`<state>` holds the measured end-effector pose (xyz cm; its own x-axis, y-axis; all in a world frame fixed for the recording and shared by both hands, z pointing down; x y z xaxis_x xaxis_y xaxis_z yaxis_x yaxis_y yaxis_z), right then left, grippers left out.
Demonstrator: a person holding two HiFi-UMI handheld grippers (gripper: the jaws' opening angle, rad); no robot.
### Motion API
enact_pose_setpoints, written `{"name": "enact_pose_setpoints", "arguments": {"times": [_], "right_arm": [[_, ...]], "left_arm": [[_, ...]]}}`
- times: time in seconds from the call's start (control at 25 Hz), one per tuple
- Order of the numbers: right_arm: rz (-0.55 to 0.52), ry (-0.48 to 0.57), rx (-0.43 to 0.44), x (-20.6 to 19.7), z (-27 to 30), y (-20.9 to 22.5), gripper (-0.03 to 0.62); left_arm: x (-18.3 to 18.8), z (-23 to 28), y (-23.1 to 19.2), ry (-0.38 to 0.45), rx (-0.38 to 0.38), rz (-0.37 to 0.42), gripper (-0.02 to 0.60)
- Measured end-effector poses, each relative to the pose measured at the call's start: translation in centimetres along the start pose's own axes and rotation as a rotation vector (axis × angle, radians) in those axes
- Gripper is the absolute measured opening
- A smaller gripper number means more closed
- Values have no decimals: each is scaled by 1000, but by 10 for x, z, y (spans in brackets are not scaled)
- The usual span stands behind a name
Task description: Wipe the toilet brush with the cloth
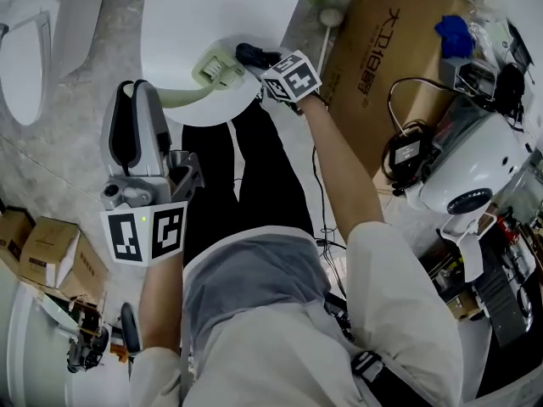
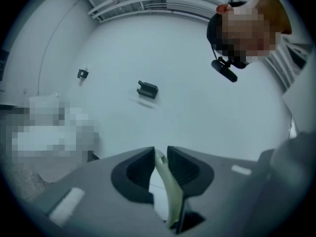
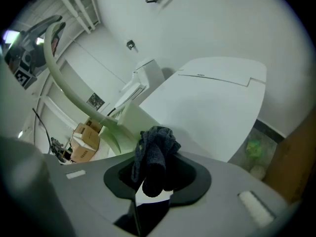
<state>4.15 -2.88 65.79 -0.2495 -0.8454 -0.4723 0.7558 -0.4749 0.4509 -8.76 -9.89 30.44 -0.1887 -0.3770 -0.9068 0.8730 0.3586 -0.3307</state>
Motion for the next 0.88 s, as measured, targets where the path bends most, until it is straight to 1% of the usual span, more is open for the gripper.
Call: {"name": "enact_pose_setpoints", "arguments": {"times": [0.2, 0.48, 0.6, 0.88], "right_arm": [[158, 42, -17, -16, -2, -2, 112], [397, 122, -17, -36, -3, -6, 112], [469, 142, -26, -41, -4, -8, 112], [600, 167, -30, -47, -4, -16, 112]], "left_arm": [[1, 1, 1, -1, 0, 4, 0], [0, 1, 2, 3, 1, 4, 0], [1, 2, 3, 1, -1, 4, 0], [1, 4, 3, -1, 1, 1, 0]]}}
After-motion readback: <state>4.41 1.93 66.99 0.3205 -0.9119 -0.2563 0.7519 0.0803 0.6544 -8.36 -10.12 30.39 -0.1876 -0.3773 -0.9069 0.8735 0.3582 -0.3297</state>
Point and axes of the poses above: the fingertips, and each gripper's own axes: z forward along the fingers, y to its right, x out of its top, the point moved 1 cm from there along -z, backward along the fingers, and after that the axes turned 1 degree about -z, right-handed, at the moved point
